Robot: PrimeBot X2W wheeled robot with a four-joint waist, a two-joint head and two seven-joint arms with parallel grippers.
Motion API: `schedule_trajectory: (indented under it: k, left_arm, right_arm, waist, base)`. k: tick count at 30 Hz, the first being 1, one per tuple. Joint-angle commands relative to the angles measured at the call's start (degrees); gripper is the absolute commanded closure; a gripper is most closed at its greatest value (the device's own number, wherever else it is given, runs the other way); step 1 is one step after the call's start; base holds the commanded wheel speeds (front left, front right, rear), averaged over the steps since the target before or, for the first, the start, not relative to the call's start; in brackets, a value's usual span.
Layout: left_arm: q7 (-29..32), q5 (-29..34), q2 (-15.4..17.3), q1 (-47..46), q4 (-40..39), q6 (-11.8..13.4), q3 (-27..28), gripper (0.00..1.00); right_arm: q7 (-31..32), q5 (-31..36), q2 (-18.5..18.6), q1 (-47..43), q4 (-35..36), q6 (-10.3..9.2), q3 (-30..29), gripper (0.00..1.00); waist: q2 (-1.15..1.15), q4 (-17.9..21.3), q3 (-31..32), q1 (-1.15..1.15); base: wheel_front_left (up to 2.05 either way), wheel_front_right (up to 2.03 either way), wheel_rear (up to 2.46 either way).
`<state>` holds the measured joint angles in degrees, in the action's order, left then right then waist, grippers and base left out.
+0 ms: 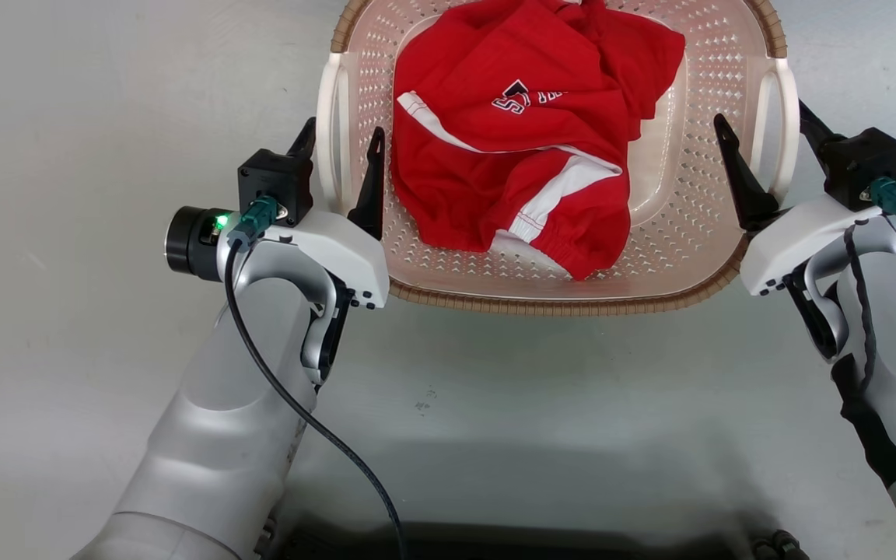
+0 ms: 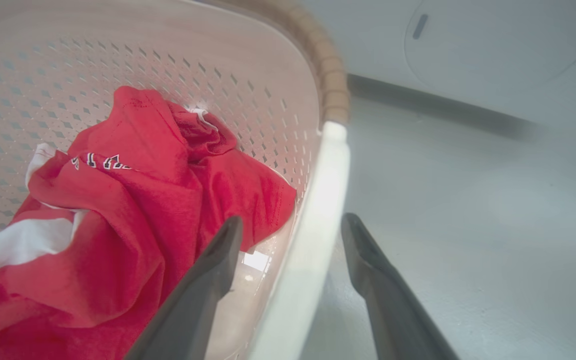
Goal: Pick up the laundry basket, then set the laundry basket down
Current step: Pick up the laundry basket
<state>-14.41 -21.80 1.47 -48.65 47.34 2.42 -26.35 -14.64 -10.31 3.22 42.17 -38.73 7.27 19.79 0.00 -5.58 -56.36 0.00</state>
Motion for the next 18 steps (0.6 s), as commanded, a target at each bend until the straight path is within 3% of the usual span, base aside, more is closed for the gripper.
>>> schedule_trajectory:
  k: [1, 18]
  left_arm:
    - [-0.6, -0.4, 1.4, 0.6, -0.2, 0.1, 0.7, 0.00]
    - [-0.6, 0.5, 1.4, -1.0, 2.6, 0.1, 0.9, 0.00]
  right_arm:
    - [-0.4, -0.8, -0.3, -2.0, 0.1, 0.22, 1.2, 0.00]
    - [-0.4, -3.1, -0.3, -2.4, -0.6, 0.22, 3.9, 0.00]
  waist:
    - [0.00, 0.0, 0.0, 0.00]
    - [0.00, 0.7, 0.3, 0.00]
  base:
    - [0.00, 0.00, 0.00]
    - [0.00, 0.00, 0.00]
